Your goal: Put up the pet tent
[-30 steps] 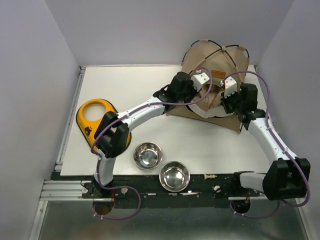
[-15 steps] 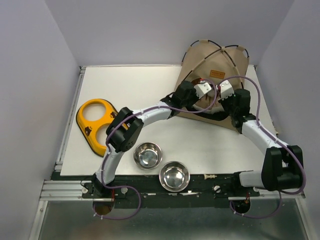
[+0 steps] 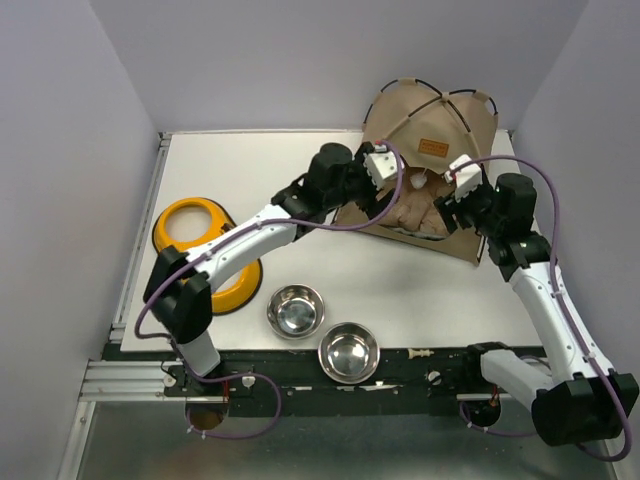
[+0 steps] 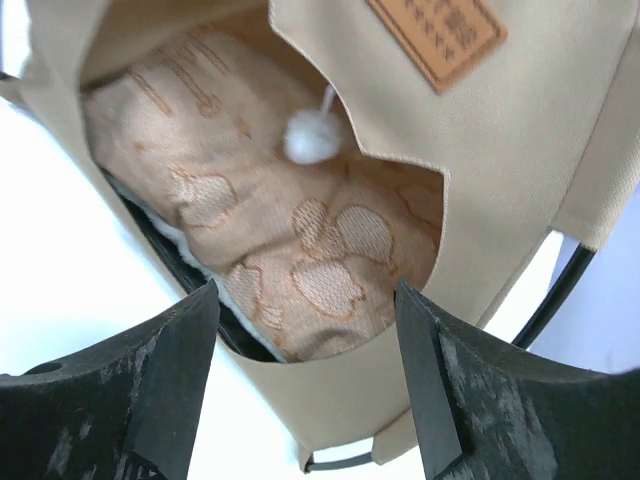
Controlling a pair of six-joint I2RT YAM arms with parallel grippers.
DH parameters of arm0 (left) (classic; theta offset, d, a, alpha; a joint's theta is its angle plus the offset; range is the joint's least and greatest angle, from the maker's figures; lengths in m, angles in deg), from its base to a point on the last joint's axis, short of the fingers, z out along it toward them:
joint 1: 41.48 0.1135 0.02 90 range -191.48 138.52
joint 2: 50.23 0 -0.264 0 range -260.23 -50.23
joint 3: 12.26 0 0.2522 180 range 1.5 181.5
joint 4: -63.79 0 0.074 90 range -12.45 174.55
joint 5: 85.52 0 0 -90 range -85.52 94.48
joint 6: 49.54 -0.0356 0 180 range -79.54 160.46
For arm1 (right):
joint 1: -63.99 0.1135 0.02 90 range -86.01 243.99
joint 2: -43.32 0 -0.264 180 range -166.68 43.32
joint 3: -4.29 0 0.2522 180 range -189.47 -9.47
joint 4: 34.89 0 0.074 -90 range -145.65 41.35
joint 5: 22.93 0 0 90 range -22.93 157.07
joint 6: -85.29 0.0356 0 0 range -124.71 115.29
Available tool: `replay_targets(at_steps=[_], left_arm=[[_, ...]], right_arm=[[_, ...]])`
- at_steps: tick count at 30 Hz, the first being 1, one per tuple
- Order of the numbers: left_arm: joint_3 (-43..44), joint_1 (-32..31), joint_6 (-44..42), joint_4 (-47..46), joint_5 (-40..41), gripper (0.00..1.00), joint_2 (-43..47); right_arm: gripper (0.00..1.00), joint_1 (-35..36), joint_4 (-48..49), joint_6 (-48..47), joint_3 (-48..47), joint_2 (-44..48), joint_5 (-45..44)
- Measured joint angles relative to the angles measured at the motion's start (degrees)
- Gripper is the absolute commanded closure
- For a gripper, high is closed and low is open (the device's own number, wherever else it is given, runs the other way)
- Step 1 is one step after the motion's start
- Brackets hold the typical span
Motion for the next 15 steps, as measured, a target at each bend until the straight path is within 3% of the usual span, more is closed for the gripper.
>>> replay_targets(at_steps=[4, 9, 15], left_arm=[[0.6, 0.1, -0.5, 2.7, -7.0, 0.1, 7.6], [-4.0, 4.3, 0.1, 7.4, -16.3, 0.02, 12.4], [-9.2, 11.7, -5.8, 27.5, -17.6, 0.01, 21.0]], right_arm=[[0.25, 0.1, -5.3, -0.3, -3.5, 0.3, 4.8], [0.18, 0.1, -14.8, -2.5, -7.1, -2.5, 12.2], [0.12, 1.6, -29.0, -5.7, -10.1, -2.4, 24.3]])
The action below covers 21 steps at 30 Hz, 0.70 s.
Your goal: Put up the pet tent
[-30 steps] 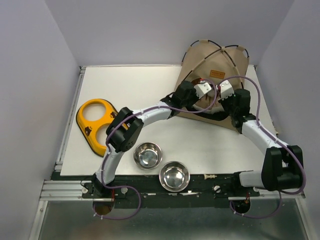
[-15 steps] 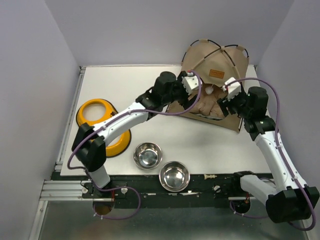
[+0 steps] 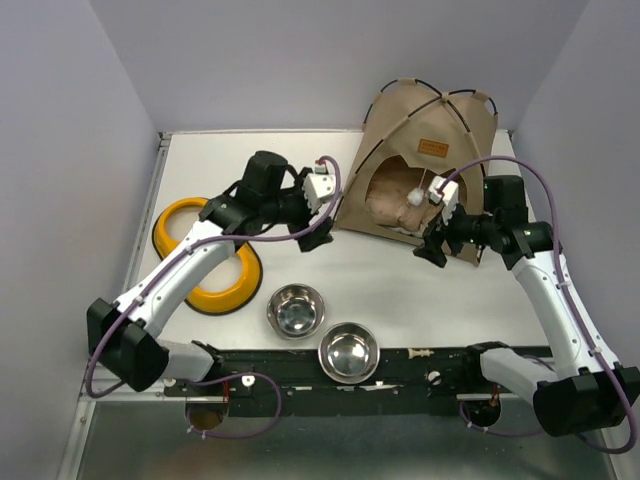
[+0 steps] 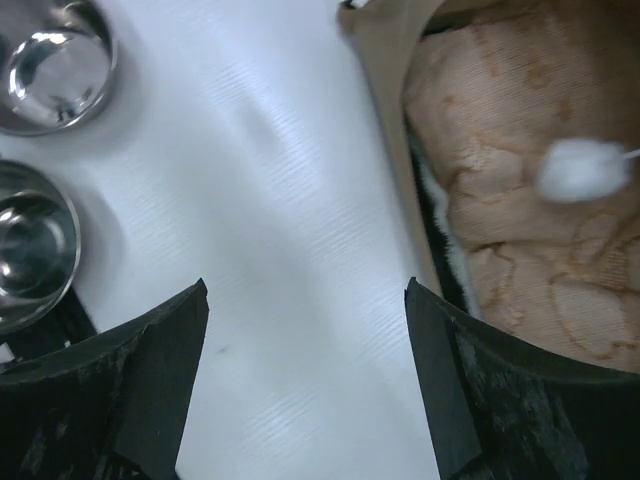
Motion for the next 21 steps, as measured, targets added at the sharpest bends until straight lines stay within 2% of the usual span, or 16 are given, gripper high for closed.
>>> replay_targets(at_steps=[5, 8, 12, 14, 16, 18, 21], left_arm=[[-8.1, 3.5, -10.1, 15.4, 0.7, 0.01, 6.5], [-14.1, 6.1, -12.8, 19.9, 3.4, 0.01, 3.6], [-19.3, 5.7, -13.1, 20.3, 7.4, 0.05, -1.2], [-19.6, 5.3, -12.8, 19.5, 8.9, 0.13, -3.6], [-19.3, 4.9, -12.3, 18.0, 9.4, 0.27, -5.8], [-19.1, 4.5, -11.4, 16.2, 10.0, 0.46, -8.3], [-18.3, 4.4, -8.8, 14.8, 10.3, 0.63, -13.2]], right_arm=[[0.12, 1.3, -4.7, -0.3, 3.6, -0.2, 2.3], [0.12, 1.7, -6.2, -0.2, 4.9, -1.0, 2.3], [0.11, 2.0, -6.4, 0.2, 5.3, -1.4, 1.9], [0.11, 2.1, -6.4, 0.3, 5.3, -1.4, 1.6], [0.11, 2.1, -6.4, 0.4, 5.3, -1.4, 1.2], [0.11, 2.1, -6.4, 0.5, 5.3, -1.4, 0.9], [0.11, 2.1, -6.3, 0.6, 5.3, -1.4, 0.3]])
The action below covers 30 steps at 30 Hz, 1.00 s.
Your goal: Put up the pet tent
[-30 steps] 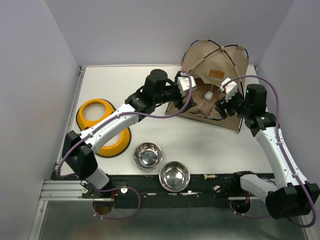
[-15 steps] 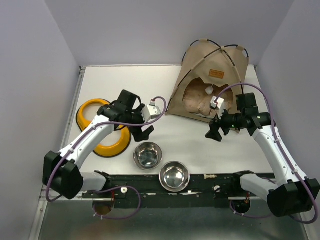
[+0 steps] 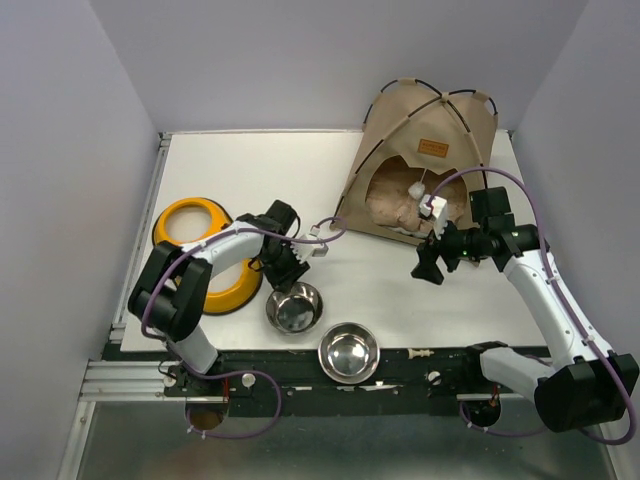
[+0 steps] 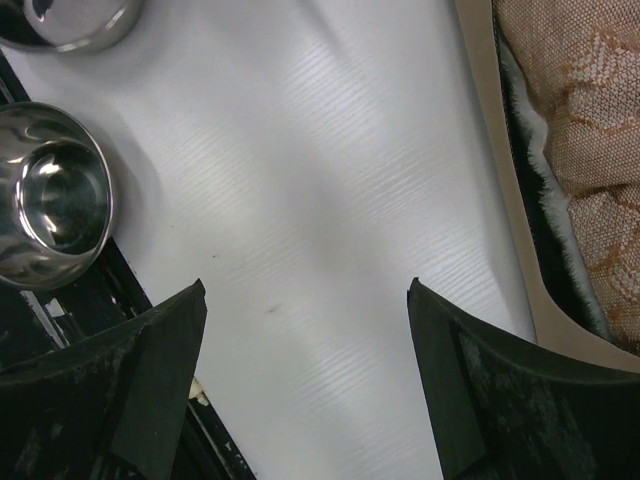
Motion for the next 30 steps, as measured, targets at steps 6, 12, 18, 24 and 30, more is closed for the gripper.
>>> replay_targets(at_steps=[6, 12, 18, 24, 30], left_arm=[[1.4, 1.4, 3.5, 1.5, -1.0, 1.0, -2.4], [7.7, 7.9, 4.6, 8.7, -2.3, 1.0, 2.5], [25.1, 27.3, 3.1, 13.4, -0.7, 1.0, 4.8], [38.7, 45.3, -0.4, 14.4, 6.0, 1.0, -6.6], [42.3, 50.0, -3.0, 15.0, 11.6, 0.97, -18.3]], right_arm=[[0.11, 0.0, 0.5, 0.2, -0.4, -0.5, -1.4], [0.11, 0.0, 2.3, 1.9, -1.7, -1.0, -2.2], [0.11, 0.0, 4.6, 4.3, -1.7, -1.3, -2.1], [0.11, 0.0, 5.5, 5.6, -1.7, -2.1, -1.6], [0.11, 0.0, 5.9, 6.2, -1.6, -2.1, -0.8]])
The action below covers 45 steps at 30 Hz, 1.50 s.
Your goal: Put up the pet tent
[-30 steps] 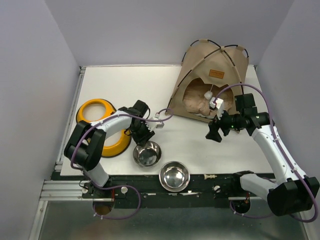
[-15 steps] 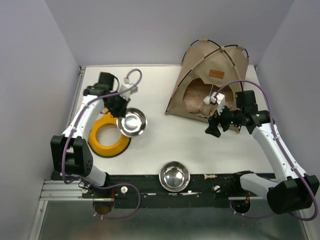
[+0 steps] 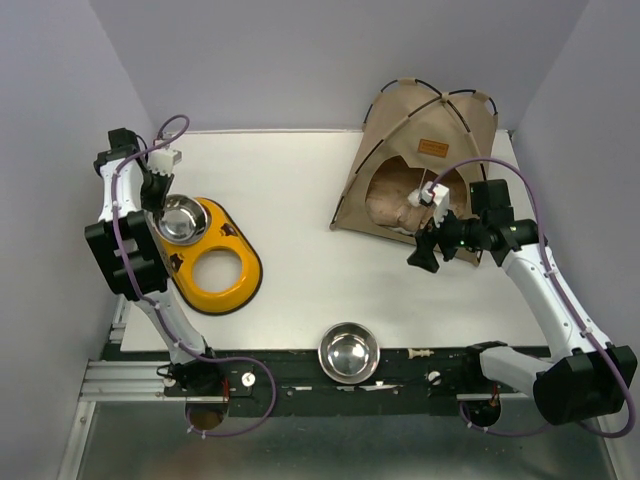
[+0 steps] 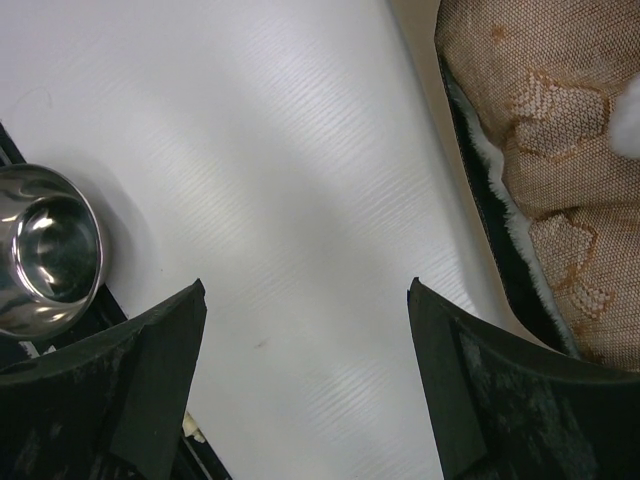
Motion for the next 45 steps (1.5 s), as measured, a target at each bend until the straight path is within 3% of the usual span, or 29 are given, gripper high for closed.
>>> replay_targets(at_steps=[3, 6, 10, 16, 18, 19, 22, 24, 34, 39, 43, 45], left_arm=[[2.4, 0.0, -0.4, 0.0, 0.2, 0.86, -3.2], [3.7, -0.1, -0.5, 0.1, 0.2, 0.52, -4.9], [4.8, -0.1, -0.6, 0.6, -0.3, 0.16, -6.4], [4.8, -0.2, -1.2, 2.2, -1.6, 0.08, -5.3], [4.4, -0.4, -1.0, 2.1, -3.1, 0.14, -3.6], [3.9, -0.7, -0.6, 1.6, -3.3, 0.22, -1.7], [3.6, -1.6, 0.4, 0.9, -3.3, 0.59, 3.5], [3.9, -1.9, 0.6, 0.5, -3.3, 0.67, 5.3], [-0.4, -0.5, 0.2, -2.3, 0.6, 0.82, -1.4], [-0.3, -0.2, 0.3, -3.3, 1.8, 0.82, -7.8], [-0.3, -0.5, 0.4, -3.3, 1.6, 0.79, -9.0], [0.1, -0.5, 0.4, -3.3, 1.3, 0.65, -8.8]], right_arm=[[0.11, 0.0, 0.0, 0.0, 0.1, 0.0, 0.0], [0.11, 0.0, 0.0, 0.0, 0.1, 0.0, 0.0], [0.11, 0.0, -0.1, 0.0, 0.0, 0.0, 0.0], [0.11, 0.0, -0.1, 0.0, 0.0, -0.1, 0.2], [0.11, 0.0, -0.1, 0.1, 0.0, -0.2, 0.3], [0.11, 0.0, -0.1, 0.1, 0.0, -0.2, 0.3], [0.11, 0.0, -0.1, 0.3, 0.0, -0.2, 0.3], [0.11, 0.0, -0.1, 0.3, 0.0, -0.2, 0.3], [0.11, 0.0, -0.5, 0.4, 0.0, 0.0, 0.3], [0.1, 0.0, -0.5, 0.3, 0.0, 0.1, 0.3], [0.11, 0.0, -0.5, 0.3, 0.0, 0.1, 0.3], [0.11, 0.0, -0.5, 0.3, 0.0, 0.1, 0.3]])
